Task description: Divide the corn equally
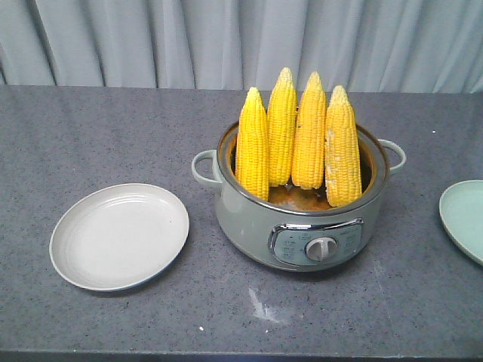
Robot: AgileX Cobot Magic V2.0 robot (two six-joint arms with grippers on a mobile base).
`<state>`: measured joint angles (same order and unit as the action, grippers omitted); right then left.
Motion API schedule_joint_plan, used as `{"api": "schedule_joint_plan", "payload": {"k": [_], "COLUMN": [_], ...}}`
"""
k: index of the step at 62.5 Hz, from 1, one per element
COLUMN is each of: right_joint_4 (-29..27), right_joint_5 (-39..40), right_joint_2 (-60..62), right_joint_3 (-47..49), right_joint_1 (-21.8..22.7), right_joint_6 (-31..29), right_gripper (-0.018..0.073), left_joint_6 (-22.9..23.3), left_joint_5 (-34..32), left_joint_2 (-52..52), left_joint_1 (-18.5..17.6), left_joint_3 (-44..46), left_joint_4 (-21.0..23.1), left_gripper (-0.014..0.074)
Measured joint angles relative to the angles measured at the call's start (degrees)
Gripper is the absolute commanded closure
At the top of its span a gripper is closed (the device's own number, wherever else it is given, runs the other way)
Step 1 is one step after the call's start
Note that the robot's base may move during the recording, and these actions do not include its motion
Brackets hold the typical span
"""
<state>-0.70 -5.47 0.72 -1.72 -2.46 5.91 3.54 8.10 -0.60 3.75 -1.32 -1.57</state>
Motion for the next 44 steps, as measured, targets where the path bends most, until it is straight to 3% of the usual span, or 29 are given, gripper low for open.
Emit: {"api": "schedule_joint_plan", "payload": {"k": [12,30,44], "right_joint_4": [-1.4,-11.5,-13.4], "right_joint_5": [0.7,2.6,2.7], "right_joint_2": [0.0,0.0,0.0], "right_joint_3": [0.0,0.0,0.0], "right_joint_1": [0.0,0.0,0.0], "right_joint_6": [0.9,4.8,5.0], "right_gripper": [0.0561,0.0561,0.0561], "left_joint_6": [0.5,13.3,16.7], "left_joint_5": [-0.4,-5.9,-7.7], "left_joint_2": [0.0,0.0,0.0], "left_joint_1": [0.0,0.0,0.0], "left_joint_3": [0.0,0.0,0.0], "left_joint_4": [0.4,12.2,16.5], "left_gripper": [0.0603,0.0603,0.0603]}}
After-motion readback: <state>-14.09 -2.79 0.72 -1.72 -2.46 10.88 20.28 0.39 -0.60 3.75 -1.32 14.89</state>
